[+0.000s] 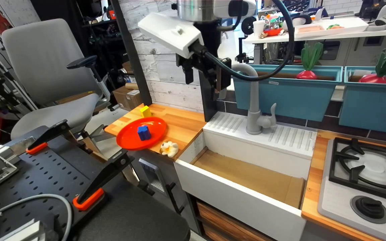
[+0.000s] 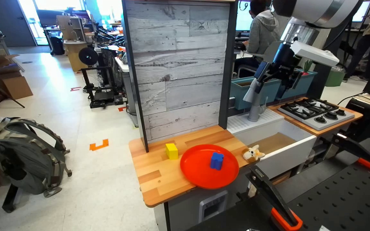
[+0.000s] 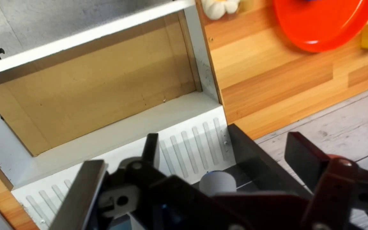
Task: Turn the faucet to the left
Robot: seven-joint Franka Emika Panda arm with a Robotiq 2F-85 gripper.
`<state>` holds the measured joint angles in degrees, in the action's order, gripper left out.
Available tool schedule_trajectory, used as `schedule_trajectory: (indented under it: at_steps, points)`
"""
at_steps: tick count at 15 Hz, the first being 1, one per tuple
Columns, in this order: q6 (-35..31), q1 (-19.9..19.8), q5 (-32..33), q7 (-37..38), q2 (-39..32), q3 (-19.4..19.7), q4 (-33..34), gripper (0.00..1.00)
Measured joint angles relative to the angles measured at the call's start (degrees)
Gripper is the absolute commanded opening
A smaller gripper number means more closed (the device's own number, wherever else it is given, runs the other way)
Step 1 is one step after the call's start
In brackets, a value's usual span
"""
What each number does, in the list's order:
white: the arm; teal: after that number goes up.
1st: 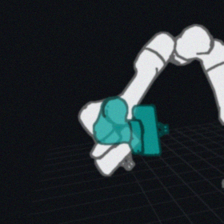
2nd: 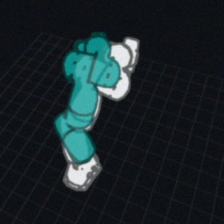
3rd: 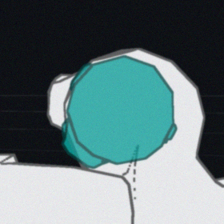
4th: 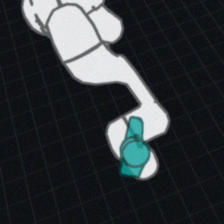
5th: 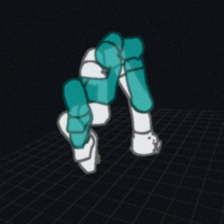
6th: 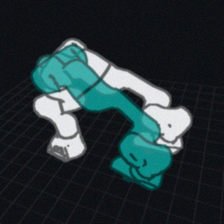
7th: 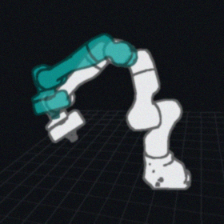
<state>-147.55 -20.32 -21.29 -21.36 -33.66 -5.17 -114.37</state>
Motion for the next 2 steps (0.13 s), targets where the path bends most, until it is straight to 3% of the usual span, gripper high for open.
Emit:
schedule_trajectory:
  at_steps: [2]
  points:
    - [0.0,1.1,1.5,-1.1,3.9,-0.1,-4.5,1.00]
